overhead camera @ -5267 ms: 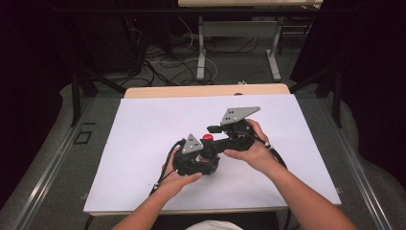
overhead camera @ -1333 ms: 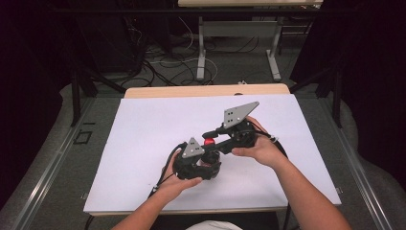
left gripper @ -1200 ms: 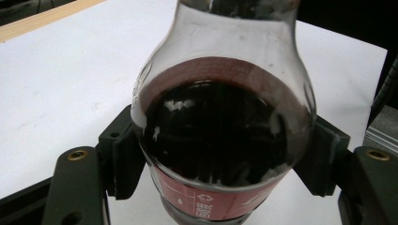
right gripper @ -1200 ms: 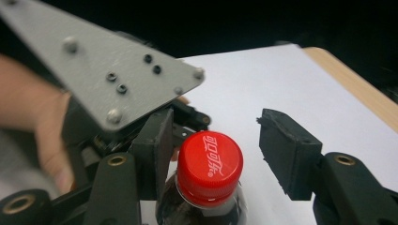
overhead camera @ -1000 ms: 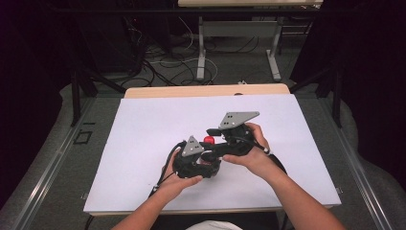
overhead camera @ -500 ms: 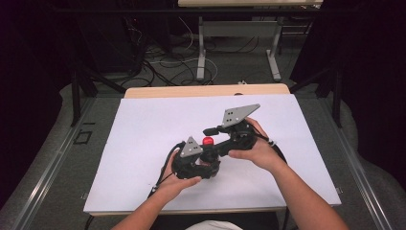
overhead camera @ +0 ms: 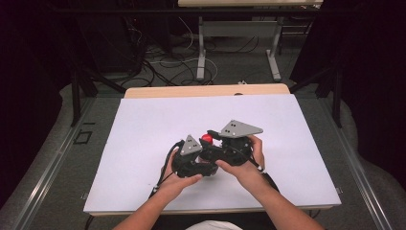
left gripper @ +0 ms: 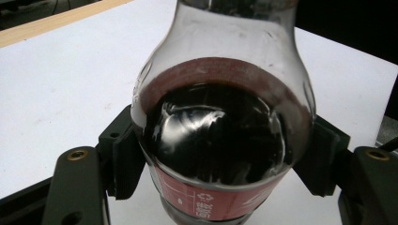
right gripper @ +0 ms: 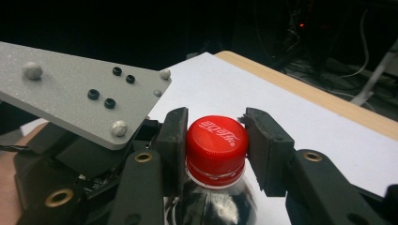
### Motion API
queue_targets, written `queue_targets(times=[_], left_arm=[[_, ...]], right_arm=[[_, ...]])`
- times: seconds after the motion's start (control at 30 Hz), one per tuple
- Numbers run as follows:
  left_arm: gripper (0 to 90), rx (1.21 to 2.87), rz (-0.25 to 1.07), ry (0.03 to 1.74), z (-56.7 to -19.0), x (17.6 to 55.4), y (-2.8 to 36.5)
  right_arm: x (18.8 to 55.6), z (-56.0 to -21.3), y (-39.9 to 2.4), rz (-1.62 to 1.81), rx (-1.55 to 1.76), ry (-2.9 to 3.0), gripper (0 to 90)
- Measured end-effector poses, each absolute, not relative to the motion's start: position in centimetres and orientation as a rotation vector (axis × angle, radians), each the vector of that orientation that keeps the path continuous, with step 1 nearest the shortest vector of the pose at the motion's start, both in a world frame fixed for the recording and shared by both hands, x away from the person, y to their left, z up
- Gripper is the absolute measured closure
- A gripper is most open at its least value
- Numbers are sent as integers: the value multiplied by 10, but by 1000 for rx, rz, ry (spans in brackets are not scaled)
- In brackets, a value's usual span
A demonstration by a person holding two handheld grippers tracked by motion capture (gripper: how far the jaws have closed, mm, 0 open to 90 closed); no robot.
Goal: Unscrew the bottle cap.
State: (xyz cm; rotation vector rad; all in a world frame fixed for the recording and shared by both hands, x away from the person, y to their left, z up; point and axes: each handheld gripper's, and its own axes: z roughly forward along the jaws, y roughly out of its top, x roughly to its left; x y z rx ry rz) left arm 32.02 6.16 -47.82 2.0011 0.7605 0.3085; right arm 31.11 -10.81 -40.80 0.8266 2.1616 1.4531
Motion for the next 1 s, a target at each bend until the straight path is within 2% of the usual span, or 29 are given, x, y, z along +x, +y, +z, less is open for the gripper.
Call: queue_targets(times=[0.1, 0.27, 0.33, 0.37, 0.4, 0.43, 0.6, 0.73, 0.87, 1.0], left_arm=[[297, 2010, 312, 743, -479, 320, 64], [296, 2016, 285, 711, -480, 318, 65], [297, 2010, 283, 728, -480, 318, 65], [297, 2007, 293, 725, -479, 319, 66], [296, 1994, 308, 736, -479, 319, 66], [297, 1993, 308, 749, -478, 320, 66], [296, 1994, 325, 781, -477, 322, 67], [296, 1983, 346, 797, -477, 321, 64], [296, 1991, 339, 797, -478, 321, 62], [296, 1996, 335, 786, -478, 321, 65]], right_arm=[[322, -408, -114, 1499, 719, 2256, 613], [351, -408, -129, 1636, 359, 2478, 611], [361, -408, -134, 1703, 341, 2521, 606], [363, -408, -135, 1717, 368, 2520, 563], [362, -408, -134, 1726, 428, 2475, 469], [358, -408, -133, 1700, 478, 2411, 436], [330, -407, -116, 1543, 602, 2294, 445], [314, -410, -104, 1440, 780, 2177, 514], [309, -413, -98, 1422, 854, 2090, 602], [314, -414, -101, 1455, 794, 2140, 609]])
